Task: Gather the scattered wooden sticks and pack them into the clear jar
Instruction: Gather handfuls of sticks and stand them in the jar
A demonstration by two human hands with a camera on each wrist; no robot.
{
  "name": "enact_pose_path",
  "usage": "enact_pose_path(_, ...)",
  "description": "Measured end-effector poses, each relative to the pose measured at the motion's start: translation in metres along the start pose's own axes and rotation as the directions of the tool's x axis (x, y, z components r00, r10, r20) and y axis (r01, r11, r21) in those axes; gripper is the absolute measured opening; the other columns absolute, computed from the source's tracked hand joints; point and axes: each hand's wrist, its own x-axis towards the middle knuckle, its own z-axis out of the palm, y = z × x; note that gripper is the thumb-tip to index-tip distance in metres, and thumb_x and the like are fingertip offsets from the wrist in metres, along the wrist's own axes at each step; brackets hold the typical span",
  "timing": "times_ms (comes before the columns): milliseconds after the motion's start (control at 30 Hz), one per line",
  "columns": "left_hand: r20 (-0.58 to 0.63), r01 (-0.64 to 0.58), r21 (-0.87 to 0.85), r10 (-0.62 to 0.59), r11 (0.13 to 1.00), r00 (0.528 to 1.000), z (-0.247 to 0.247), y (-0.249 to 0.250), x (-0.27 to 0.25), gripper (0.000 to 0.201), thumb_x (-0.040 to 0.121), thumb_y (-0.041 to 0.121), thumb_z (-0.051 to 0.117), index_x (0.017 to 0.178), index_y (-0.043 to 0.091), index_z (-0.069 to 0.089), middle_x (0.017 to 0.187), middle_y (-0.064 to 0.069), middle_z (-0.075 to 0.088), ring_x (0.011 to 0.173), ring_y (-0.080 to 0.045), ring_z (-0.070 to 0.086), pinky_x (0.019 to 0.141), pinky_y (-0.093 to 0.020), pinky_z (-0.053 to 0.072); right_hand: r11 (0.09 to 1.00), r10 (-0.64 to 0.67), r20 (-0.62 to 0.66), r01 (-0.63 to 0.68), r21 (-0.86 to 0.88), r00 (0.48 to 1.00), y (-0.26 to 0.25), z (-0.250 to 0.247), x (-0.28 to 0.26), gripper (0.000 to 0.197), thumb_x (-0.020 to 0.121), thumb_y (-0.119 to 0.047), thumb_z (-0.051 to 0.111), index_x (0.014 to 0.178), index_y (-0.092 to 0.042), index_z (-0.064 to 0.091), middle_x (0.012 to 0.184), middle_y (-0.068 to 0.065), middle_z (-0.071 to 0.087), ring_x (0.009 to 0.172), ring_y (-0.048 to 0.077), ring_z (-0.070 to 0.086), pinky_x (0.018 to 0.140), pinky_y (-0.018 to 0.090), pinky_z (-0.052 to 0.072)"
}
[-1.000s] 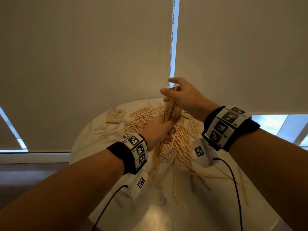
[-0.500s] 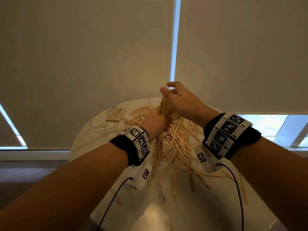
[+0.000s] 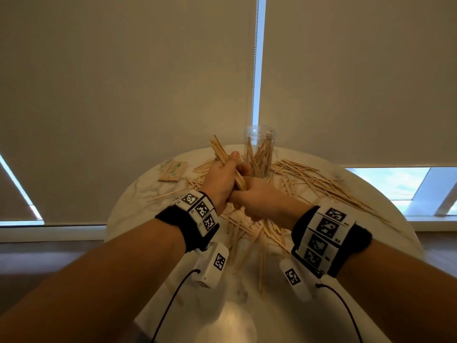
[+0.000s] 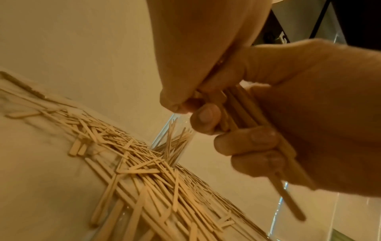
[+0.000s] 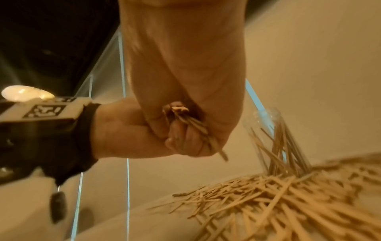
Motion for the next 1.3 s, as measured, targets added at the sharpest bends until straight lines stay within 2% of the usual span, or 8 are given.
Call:
enact_pose_path(267,0.187,0.116,-0.073,-0.1,0.991,0.977,-0.005,0.013,-0.011,0.022,0.097,0.034,0.061,0.103,0.012,0.066,0.11,-0.008,0.075,0.091,-0.016,0.071,0.075,-0.032,0.054,0.857,-0.224,-0.121,0.136,-0.498,0.967,0.011,-0.013,0.004,0.023,0.1,-0.036,0.042,0.106,-0.017,0.054,0.079,0.0,0.062,0.063,0.014,0.057,0.057,0.03,0.046)
enact_pose_path(467,-0.091,0.081,-0.217,-0.102,0.973,0.991,-0.036,0.044,0.008,0.047,0.089,0.052,0.065,0.12,0.02,0.052,0.11,-0.009,0.073,0.093,-0.027,0.071,0.087,-0.048,0.058,0.738,-0.224,-0.048,0.137,-0.661,0.973,0.017,-0.024,-0.007,0.022,0.101,-0.039,0.043,0.102,-0.018,0.052,0.081,0.0,0.06,0.071,0.019,0.058,0.063,0.035,0.048)
enact_pose_path(667,0.024,0.149,0.212,-0.158,0.966,0.987,-0.02,0.031,0.0,0.017,0.102,0.018,0.048,0.097,0.007,0.06,0.087,-0.013,0.075,0.073,-0.024,0.071,0.063,-0.032,0.057,0.66,-0.223,-0.103,0.073,-0.748,0.969,0.016,-0.02,-0.003,0.024,0.091,-0.036,0.057,0.107,-0.019,0.063,0.085,-0.001,0.065,0.077,0.017,0.062,0.066,0.029,0.051)
enact_pose_path(800,-0.075,0.065,0.345,-0.042,0.936,0.996,-0.026,0.021,0.005,0.03,0.088,0.01,0.071,0.111,0.013,0.053,0.098,-0.016,0.073,0.078,-0.031,0.074,0.076,-0.052,0.061,0.613,-0.217,-0.135,0.028,-0.789,0.967,0.015,-0.02,-0.003,0.027,0.089,-0.038,0.059,0.105,-0.018,0.068,0.083,0.0,0.068,0.076,0.018,0.064,0.07,0.033,0.056)
enact_pose_path(867,-0.044,0.061,0.445,-0.047,0.893,0.998,-0.026,0.022,0.003,0.03,0.085,0.021,0.078,0.106,0.012,0.059,0.096,-0.017,0.075,0.077,-0.031,0.075,0.07,-0.053,0.062,0.584,-0.207,-0.144,0.004,-0.812,0.968,0.013,-0.019,-0.003,0.026,0.089,-0.037,0.06,0.103,-0.017,0.068,0.083,0.0,0.067,0.077,0.019,0.064,0.07,0.033,0.056)
enact_pose_path(1000,0.188,0.093,0.675,-0.293,0.732,0.937,-0.019,0.03,-0.01,0.063,0.083,0.068,0.061,0.095,0.008,0.073,0.08,-0.009,0.076,0.063,-0.022,0.072,0.058,-0.031,0.06,0.52,-0.055,-0.186,-0.131,-0.844,0.981,0.014,-0.026,0.004,0.026,0.088,-0.037,0.061,0.101,-0.015,0.066,0.076,-0.001,0.06,0.074,0.02,0.061,0.066,0.031,0.052)
enact_pose_path(1133,0.283,-0.104,0.81,-0.23,0.577,0.931,-0.022,0.015,-0.01,0.066,0.084,0.071,0.057,0.076,0.009,0.076,0.067,-0.007,0.069,0.05,-0.014,0.059,0.052,-0.023,0.052,0.516,0.077,-0.115,-0.138,-0.845,0.99,0.014,-0.031,0.005,0.033,0.084,-0.042,0.066,0.105,-0.017,0.065,0.084,0.0,0.064,0.079,0.018,0.062,0.068,0.03,0.051)
enact_pose_path(1300,0.237,-0.155,0.852,-0.104,0.501,0.966,-0.03,0.005,-0.003,0.067,0.081,0.078,0.053,0.055,0.016,0.055,0.048,-0.001,0.05,0.041,-0.014,0.043,0.055,-0.027,0.042,0.539,-0.064,-0.08,-0.033,-0.842,0.995,0.015,-0.037,0.001,0.04,0.08,-0.04,0.073,0.116,-0.025,0.065,0.092,-0.003,0.068,0.082,0.016,0.063,0.075,0.033,0.055)
